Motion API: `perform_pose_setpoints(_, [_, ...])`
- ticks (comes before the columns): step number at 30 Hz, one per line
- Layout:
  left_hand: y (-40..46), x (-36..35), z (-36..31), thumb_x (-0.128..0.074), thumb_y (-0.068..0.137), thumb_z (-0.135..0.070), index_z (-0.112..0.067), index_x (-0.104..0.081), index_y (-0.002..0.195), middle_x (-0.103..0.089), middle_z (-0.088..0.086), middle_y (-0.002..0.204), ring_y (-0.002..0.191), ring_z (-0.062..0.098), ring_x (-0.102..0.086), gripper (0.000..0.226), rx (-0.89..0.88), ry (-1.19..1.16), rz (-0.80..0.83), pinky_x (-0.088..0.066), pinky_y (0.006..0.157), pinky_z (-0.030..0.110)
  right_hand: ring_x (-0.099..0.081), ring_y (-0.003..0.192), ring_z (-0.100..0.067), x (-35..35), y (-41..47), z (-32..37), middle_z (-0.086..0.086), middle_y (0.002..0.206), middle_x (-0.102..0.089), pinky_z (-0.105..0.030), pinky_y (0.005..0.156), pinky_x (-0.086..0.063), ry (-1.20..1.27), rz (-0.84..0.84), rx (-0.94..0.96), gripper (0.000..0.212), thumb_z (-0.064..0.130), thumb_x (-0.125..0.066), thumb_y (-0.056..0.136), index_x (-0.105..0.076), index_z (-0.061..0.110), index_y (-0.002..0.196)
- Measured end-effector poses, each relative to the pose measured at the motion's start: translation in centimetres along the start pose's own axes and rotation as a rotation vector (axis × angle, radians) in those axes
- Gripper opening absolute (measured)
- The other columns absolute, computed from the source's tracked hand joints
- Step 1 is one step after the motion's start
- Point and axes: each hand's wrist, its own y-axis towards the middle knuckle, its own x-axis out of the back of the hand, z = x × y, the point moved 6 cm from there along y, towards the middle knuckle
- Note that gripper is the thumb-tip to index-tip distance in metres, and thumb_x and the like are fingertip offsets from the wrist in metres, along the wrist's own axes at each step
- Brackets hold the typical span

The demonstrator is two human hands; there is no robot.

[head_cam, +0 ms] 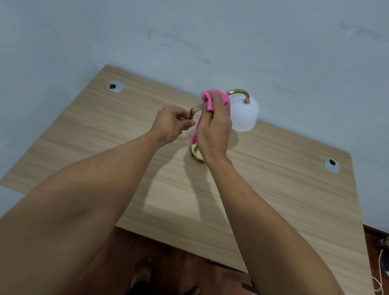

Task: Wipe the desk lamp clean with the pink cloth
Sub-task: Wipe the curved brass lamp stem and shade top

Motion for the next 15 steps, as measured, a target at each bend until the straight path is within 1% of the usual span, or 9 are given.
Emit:
perform_pose_setpoints(1, [0.1, 0.1, 0.1, -0.076, 0.088, 0.000, -0.006, -0.067, 0.090, -0.055, 0.005, 0.068, 0.065, 0.016, -0.054, 0.011, 0.007, -0.001, 0.011, -0.040, 0.057, 0.024, -0.057, 0.102, 0.004, -0.7, 0.0, 0.0, 0.003, 0.113, -0.068, -0.023, 0.091, -0.051, -0.047, 0.042, 0.011, 0.028, -0.001, -0.049, 0.101, -0.070, 0.009, 0.115])
perform_pose_setpoints(3, [0.4, 0.2, 0.3, -0.073, 0.087, 0.003, 0.000, -0.070, 0.092, -0.058, 0.010, 0.073, 0.066, 0.018, -0.051, 0.007, -0.007, 0.024, 0.024, -0.042, 0.063, 0.029, -0.061, 0.106, -0.014, -1.8, 0.0, 0.0, -0.002, 0.113, -0.070, -0.042, 0.096, -0.050, -0.183, 0.117, 0.032, 0.024, 0.001, -0.050, 0.101, -0.070, 0.009, 0.110])
perform_pose_setpoints(4, [0.5, 0.2, 0.3, -0.071, 0.086, 0.005, 0.003, -0.071, 0.094, -0.059, 0.013, 0.077, 0.070, 0.020, -0.050, 0.008, -0.025, 0.046, 0.028, -0.042, 0.068, 0.031, -0.061, 0.109, -0.021, -2.1, -0.2, 0.0, -0.003, 0.112, -0.070, -0.049, 0.096, -0.049, -0.256, 0.137, 0.046, 0.022, 0.002, -0.051, 0.100, -0.070, 0.010, 0.108])
perform_pose_setpoints(5, [0.6, 0.3, 0.3, -0.070, 0.086, 0.007, 0.004, -0.072, 0.095, -0.059, 0.014, 0.080, 0.073, 0.020, -0.049, 0.011, -0.047, 0.070, 0.033, -0.041, 0.072, 0.033, -0.060, 0.115, -0.025, -2.4, -0.5, 0.1, -0.004, 0.116, -0.070, -0.051, 0.099, -0.048, -0.319, 0.160, 0.067, 0.021, 0.002, -0.052, 0.099, -0.069, 0.010, 0.108])
perform_pose_setpoints(8, [0.8, 0.5, 0.3, -0.070, 0.084, 0.008, -0.005, -0.073, 0.092, -0.060, 0.012, 0.081, 0.080, 0.021, -0.052, 0.016, -0.087, 0.081, 0.073, -0.042, 0.077, 0.032, -0.052, 0.139, -0.032, -2.5, -1.1, 0.3, -0.011, 0.137, -0.066, -0.048, 0.108, -0.044, -0.531, 0.276, 0.213, 0.032, -0.004, -0.055, 0.093, -0.071, 0.003, 0.119])
perform_pose_setpoints(9, [0.9, 0.5, 0.3, -0.072, 0.084, 0.007, -0.008, -0.074, 0.093, -0.062, 0.010, 0.082, 0.081, 0.020, -0.054, 0.017, -0.091, 0.076, 0.086, -0.044, 0.077, 0.032, -0.053, 0.139, -0.035, -2.4, -1.1, 0.2, -0.015, 0.138, -0.066, -0.050, 0.109, -0.044, -0.569, 0.298, 0.266, 0.033, -0.005, -0.054, 0.093, -0.071, 0.000, 0.121])
perform_pose_setpoints(11, [1.1, 0.5, 0.4, -0.075, 0.085, 0.002, -0.006, -0.075, 0.097, -0.065, 0.009, 0.085, 0.083, 0.018, -0.058, 0.014, -0.095, 0.073, 0.105, -0.045, 0.078, 0.030, -0.059, 0.127, -0.040, -2.1, -0.9, 0.3, -0.020, 0.125, -0.068, -0.052, 0.108, -0.046, -0.553, 0.277, 0.309, 0.029, -0.006, -0.051, 0.092, -0.070, -0.005, 0.113])
perform_pose_setpoints(13, [1.2, 0.6, 0.4, -0.076, 0.085, 0.001, -0.003, -0.075, 0.097, -0.067, 0.007, 0.086, 0.081, 0.015, -0.058, 0.013, -0.099, 0.075, 0.117, -0.045, 0.077, 0.028, -0.060, 0.120, -0.041, -2.3, -0.7, 0.5, -0.023, 0.116, -0.067, -0.051, 0.112, -0.044, -0.517, 0.225, 0.242, 0.028, -0.006, -0.045, 0.092, -0.068, -0.007, 0.107])
perform_pose_setpoints(15, [1.3, 0.7, 0.4, -0.075, 0.085, 0.003, -0.008, -0.075, 0.092, -0.067, 0.005, 0.082, 0.077, 0.012, -0.059, 0.012, -0.110, 0.085, 0.138, -0.045, 0.074, 0.024, -0.054, 0.134, -0.041, -3.2, -1.2, 0.3, -0.024, 0.128, -0.064, -0.048, 0.118, -0.039, -0.564, 0.250, 0.201, 0.034, -0.012, -0.047, 0.092, -0.066, -0.009, 0.119])
